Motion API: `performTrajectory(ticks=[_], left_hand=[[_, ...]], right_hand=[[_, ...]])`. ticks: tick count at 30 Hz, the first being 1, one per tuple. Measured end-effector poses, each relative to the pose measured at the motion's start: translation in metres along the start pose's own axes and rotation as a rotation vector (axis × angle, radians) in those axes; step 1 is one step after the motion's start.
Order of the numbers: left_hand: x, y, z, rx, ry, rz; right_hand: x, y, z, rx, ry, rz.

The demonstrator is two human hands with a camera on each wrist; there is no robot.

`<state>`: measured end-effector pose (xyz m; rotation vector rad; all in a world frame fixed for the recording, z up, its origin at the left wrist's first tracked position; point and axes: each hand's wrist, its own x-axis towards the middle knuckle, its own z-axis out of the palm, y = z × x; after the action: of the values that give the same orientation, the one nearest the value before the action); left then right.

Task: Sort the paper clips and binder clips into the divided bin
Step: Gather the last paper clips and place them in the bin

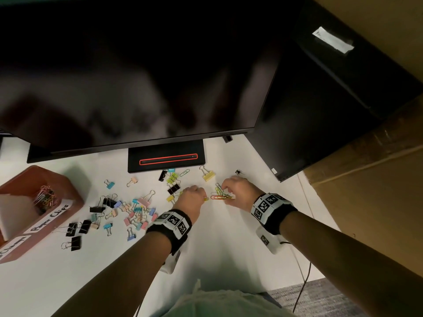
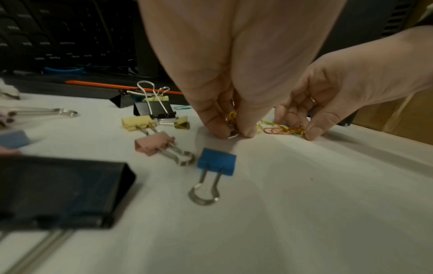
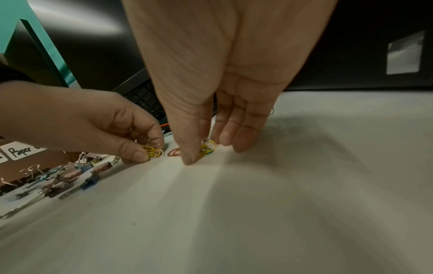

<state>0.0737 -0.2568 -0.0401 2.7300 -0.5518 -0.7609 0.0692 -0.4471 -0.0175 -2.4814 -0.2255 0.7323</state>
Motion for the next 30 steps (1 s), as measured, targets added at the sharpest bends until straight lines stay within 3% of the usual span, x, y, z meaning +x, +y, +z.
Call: performTrajectory(ticks=[4, 16, 25, 30], left_hand=[[0.001, -0.002, 0.002, 0.013, 0.001, -0.001], [-0.006, -0.012, 0.002, -0.004, -0.016, -0.045], [-0.008, -0.013, 0.001, 0.011, -0.015, -0.025], [-0.011, -0.014, -0.009, -0.092, 0.061, -0.033]], right_hand=[[0.0, -0.004, 0.005, -0.009, 0.025, 0.037], [0.008, -0.011, 0.019, -0.168, -0.033, -0.118], [0.01, -0.021, 0.005, -0.02, -0.058, 0.019], [0.019, -0.027, 0.0, -0.142, -0.128, 0.022]])
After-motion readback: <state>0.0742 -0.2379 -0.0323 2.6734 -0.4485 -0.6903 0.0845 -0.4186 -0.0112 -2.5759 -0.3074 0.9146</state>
